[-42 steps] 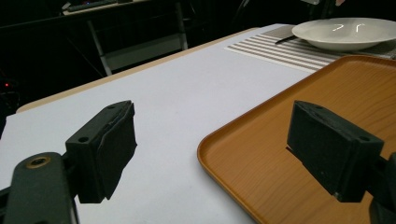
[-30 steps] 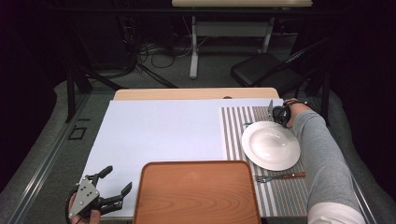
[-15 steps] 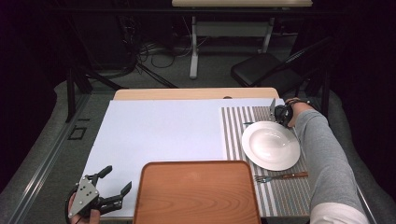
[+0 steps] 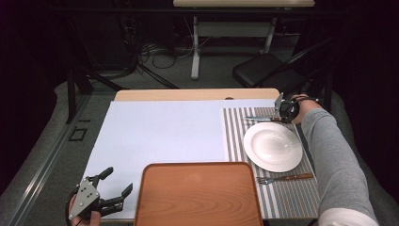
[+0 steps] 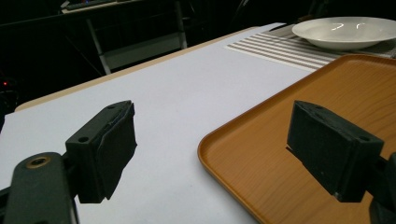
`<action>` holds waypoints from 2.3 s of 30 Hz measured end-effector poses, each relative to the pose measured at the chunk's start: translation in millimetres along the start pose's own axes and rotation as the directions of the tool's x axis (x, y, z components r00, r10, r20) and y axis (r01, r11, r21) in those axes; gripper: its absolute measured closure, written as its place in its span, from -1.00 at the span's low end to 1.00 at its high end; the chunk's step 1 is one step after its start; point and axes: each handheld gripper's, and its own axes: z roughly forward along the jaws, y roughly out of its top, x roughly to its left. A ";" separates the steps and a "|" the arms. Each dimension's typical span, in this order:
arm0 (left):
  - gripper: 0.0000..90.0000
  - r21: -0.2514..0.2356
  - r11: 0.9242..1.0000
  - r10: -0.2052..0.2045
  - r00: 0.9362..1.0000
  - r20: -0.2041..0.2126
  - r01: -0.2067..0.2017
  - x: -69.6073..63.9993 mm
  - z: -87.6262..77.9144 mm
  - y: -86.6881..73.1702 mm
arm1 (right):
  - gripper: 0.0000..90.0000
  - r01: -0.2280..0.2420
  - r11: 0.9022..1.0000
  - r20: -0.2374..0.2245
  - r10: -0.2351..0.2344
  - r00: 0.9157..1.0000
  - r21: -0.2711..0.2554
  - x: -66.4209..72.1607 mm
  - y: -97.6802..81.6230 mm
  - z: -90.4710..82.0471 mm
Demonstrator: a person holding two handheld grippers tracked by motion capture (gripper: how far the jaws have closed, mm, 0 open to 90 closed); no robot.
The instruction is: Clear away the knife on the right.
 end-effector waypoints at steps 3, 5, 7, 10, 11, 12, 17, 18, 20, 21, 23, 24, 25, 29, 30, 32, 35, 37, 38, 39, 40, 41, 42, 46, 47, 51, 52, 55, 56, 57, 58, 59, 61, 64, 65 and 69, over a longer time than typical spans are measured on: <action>-0.65 -0.005 1.000 -0.001 1.000 0.000 0.001 0.7 -0.6 0.1 | 0.68 0.026 1.000 -0.002 -0.026 1.000 -0.016 -1.5 1.3 -11.2; -0.65 -0.013 1.000 -0.007 1.000 0.008 0.007 1.6 -0.7 0.0 | 0.68 -0.023 0.997 0.006 0.023 1.000 -0.067 1.9 1.3 -22.1; -0.65 -0.015 1.000 -0.006 1.000 0.012 0.006 1.4 -0.6 0.1 | 0.68 -0.031 0.995 0.017 0.033 0.999 -0.092 3.9 1.0 -23.4; -0.65 -0.015 1.000 -0.002 1.000 0.021 0.002 0.7 0.4 0.3 | 0.68 -0.086 0.994 0.013 0.087 0.996 -0.061 10.5 3.1 -30.4; -0.65 -0.013 1.000 -0.002 1.000 0.025 0.003 0.5 1.0 0.3 | 0.68 -0.102 0.993 0.011 0.103 0.995 -0.064 12.1 3.4 -31.3; -0.65 -0.008 1.000 -0.005 1.000 0.028 0.005 0.1 2.1 0.0 | 0.69 -0.120 0.990 0.006 0.120 0.993 -0.074 13.5 3.9 -32.0; -0.65 0.013 1.000 0.001 0.999 0.040 -0.002 0.4 7.6 -0.2 | 0.69 -0.296 0.949 0.024 0.300 0.954 -0.106 21.7 2.1 -38.8; -0.65 0.011 1.000 0.001 0.999 0.039 -0.001 0.4 8.7 -0.2 | 0.69 -0.296 0.949 0.024 0.300 0.954 -0.106 21.7 2.1 -38.8; -0.65 0.021 1.000 0.002 0.999 0.041 -0.003 1.1 10.3 0.0 | 0.69 -0.382 0.913 0.013 0.388 0.922 -0.147 28.7 -0.1 -41.5; -0.65 0.022 1.000 0.002 0.999 0.042 -0.003 1.4 11.1 -0.2 | 0.69 -0.382 0.913 0.013 0.388 0.922 -0.147 28.7 -0.1 -41.5; -0.65 0.023 1.000 -0.004 0.999 0.045 0.003 2.0 12.1 -0.6 | 0.69 -0.429 0.890 0.000 0.434 0.901 -0.156 34.4 -0.3 -42.7; -0.65 0.022 1.000 -0.010 0.999 0.044 0.009 2.1 12.2 -0.8 | 0.69 -0.478 0.863 -0.019 0.482 0.876 -0.165 41.9 0.4 -44.1; -0.65 0.022 1.000 -0.011 0.999 0.046 0.010 2.5 12.1 -0.8 | 0.69 -0.478 0.863 -0.019 0.482 0.876 -0.165 41.9 0.4 -44.1; -0.65 0.022 1.000 -0.013 0.999 0.045 0.012 4.5 10.4 -1.7 | 0.69 -0.636 0.758 -0.040 0.638 0.769 -0.141 58.0 4.5 -46.9; -0.65 0.022 1.000 -0.013 0.999 0.045 0.012 4.5 10.4 -1.7 | 0.69 -0.644 0.750 -0.044 0.645 0.763 -0.152 59.3 4.8 -47.7; -0.65 0.021 1.000 -0.006 0.999 0.044 0.005 4.6 8.3 -1.3 | 0.68 -0.683 0.714 -0.050 0.685 0.727 -0.151 65.1 8.2 -49.4; -0.65 0.008 1.000 -0.004 0.999 0.045 0.003 4.8 6.0 0.0 | 0.69 -0.705 0.695 -0.036 0.708 0.705 -0.140 69.9 11.9 -52.7; -0.65 0.004 1.000 -0.012 0.999 0.051 0.012 5.2 6.6 0.3 | 0.69 -0.754 0.644 -0.040 0.756 0.653 -0.134 75.7 14.6 -59.2; -0.65 0.005 1.000 -0.011 0.998 0.057 0.011 5.5 7.1 0.3 | 0.69 -0.770 0.623 -0.049 0.772 0.633 -0.140 77.8 14.9 -61.5; -0.65 0.003 1.000 -0.022 0.998 0.065 0.022 5.6 8.0 -0.2 | 0.68 -0.816 0.561 -0.095 0.813 0.575 -0.141 83.2 14.9 -64.5; -0.65 0.001 1.000 -0.024 0.997 0.069 0.024 5.8 8.0 -0.3 | 0.68 -0.832 0.536 -0.103 0.828 0.551 -0.143 86.6 14.9 -65.3; -0.65 0.001 1.000 -0.024 0.997 0.069 0.024 5.8 8.0 -0.3 | 0.68 -0.843 0.516 -0.103 0.840 0.532 -0.149 89.8 14.8 -65.0; -0.65 -0.001 1.000 -0.026 0.997 0.072 0.026 6.0 7.8 -0.3 | 0.68 -0.843 0.516 -0.103 0.840 0.532 -0.149 89.8 14.8 -65.0; -0.65 -0.008 0.999 -0.036 0.996 0.078 0.037 6.4 7.4 -0.6 | 0.69 -0.874 0.470 -0.097 0.871 0.482 -0.125 104.9 13.2 -66.5; -0.65 -0.007 0.999 -0.034 0.996 0.079 0.035 6.2 7.3 -0.5 | 0.69 -0.874 0.470 -0.097 0.871 0.482 -0.125 104.9 13.2 -66.5; -0.65 -0.011 1.000 -0.024 0.997 0.080 0.025 3.7 5.8 1.2 | 0.69 -0.887 0.441 -0.104 0.884 0.455 -0.137 118.6 9.4 -74.1; -0.65 -0.013 1.000 -0.022 0.997 0.076 0.023 3.1 5.3 1.5 | 0.69 -0.887 0.441 -0.104 0.884 0.455 -0.137 118.6 9.4 -74.1; -0.65 -0.012 1.000 -0.019 0.997 0.076 0.020 2.2 5.5 1.8 | 0.69 -0.887 0.443 -0.102 0.884 0.457 -0.131 129.6 1.8 -78.2; -0.65 -0.012 1.000 -0.019 0.997 0.077 0.020 1.8 6.0 1.9 | 0.69 -0.890 0.437 -0.109 0.886 0.451 -0.130 132.5 -1.2 -79.3; -0.65 -0.012 1.000 -0.016 0.997 0.079 0.017 1.6 6.4 2.0 | 0.69 -0.890 0.437 -0.109 0.886 0.451 -0.130 132.5 -1.2 -79.3; -0.65 -0.011 1.000 -0.016 0.997 0.082 0.017 1.4 6.6 2.0 | 0.69 -0.893 0.429 -0.113 0.889 0.444 -0.136 135.9 -4.5 -79.9; -0.65 -0.010 1.000 -0.016 0.996 0.084 0.017 1.4 6.6 1.9 | 0.69 -0.899 0.415 -0.121 0.894 0.432 -0.143 142.2 -11.7 -81.4; -0.65 -0.013 1.000 -0.018 0.996 0.085 0.019 1.5 6.6 1.7 | 0.69 -0.901 0.404 -0.135 0.895 0.425 -0.158 149.5 -18.4 -83.6; -0.65 -0.017 1.000 -0.022 0.997 0.079 0.024 1.5 5.5 1.6 | 0.69 -0.903 0.393 -0.147 0.896 0.419 -0.174 157.8 -22.8 -87.7; -0.65 -0.019 0.999 -0.026 0.997 0.078 0.027 1.4 5.1 1.5 | 0.69 -0.903 0.390 -0.150 0.896 0.417 -0.183 162.3 -24.3 -90.0; -0.65 -0.022 0.999 -0.024 0.997 0.074 0.025 -0.1 3.5 2.0 | 0.69 -0.901 0.387 -0.148 0.897 0.417 -0.195 178.7 -27.5 -97.2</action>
